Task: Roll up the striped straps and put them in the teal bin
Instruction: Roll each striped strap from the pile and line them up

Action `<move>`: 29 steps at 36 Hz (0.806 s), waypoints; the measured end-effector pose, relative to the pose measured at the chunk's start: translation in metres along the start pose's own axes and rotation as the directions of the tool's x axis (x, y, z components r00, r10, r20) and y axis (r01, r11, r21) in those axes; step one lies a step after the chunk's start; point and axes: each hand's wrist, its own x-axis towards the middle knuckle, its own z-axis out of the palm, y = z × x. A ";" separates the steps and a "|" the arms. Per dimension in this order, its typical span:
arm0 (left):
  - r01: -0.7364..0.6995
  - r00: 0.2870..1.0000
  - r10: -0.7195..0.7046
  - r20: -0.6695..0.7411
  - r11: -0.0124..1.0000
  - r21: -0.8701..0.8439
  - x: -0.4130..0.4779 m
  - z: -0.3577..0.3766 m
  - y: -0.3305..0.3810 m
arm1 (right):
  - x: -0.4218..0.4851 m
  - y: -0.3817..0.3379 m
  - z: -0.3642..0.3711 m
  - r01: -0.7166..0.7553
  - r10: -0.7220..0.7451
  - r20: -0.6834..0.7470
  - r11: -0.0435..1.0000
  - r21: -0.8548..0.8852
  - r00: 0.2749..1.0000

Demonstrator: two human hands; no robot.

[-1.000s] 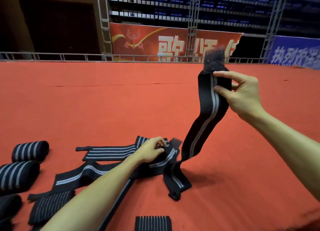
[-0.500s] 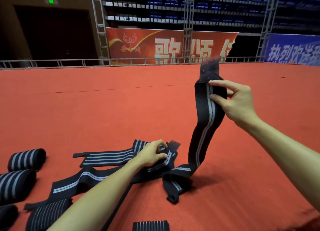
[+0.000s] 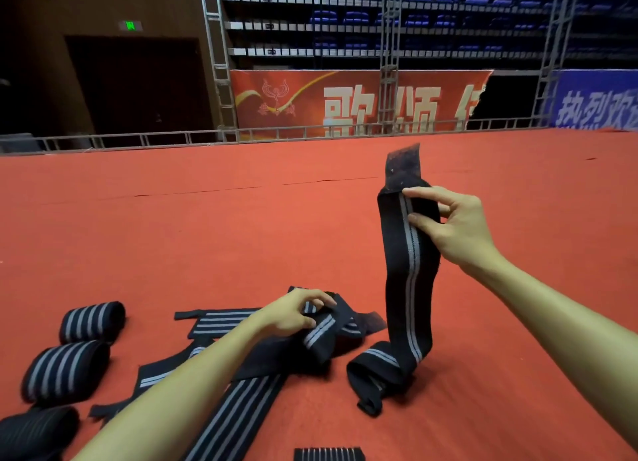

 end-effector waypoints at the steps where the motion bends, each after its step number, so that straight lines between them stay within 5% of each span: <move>1: 0.001 1.000 -0.001 0.014 1.000 0.007 -0.002 -0.001 0.001 | -0.001 0.000 0.002 0.002 -0.002 0.007 1.000 0.001 1.000; 7: 0.038 0.999 -0.037 0.008 0.999 -0.037 -0.008 0.005 -0.003 | -0.003 0.001 0.013 0.005 -0.005 0.028 1.000 0.004 1.000; 13: 0.012 0.990 -0.025 -0.139 0.996 -0.091 -0.007 0.012 -0.002 | -0.005 0.005 0.017 0.004 -0.004 0.034 1.000 -0.007 0.999; 29: 0.067 0.996 -0.077 -0.054 0.982 -0.175 -0.010 0.007 -0.007 | -0.009 0.015 0.027 -0.024 0.024 0.053 1.000 0.004 0.998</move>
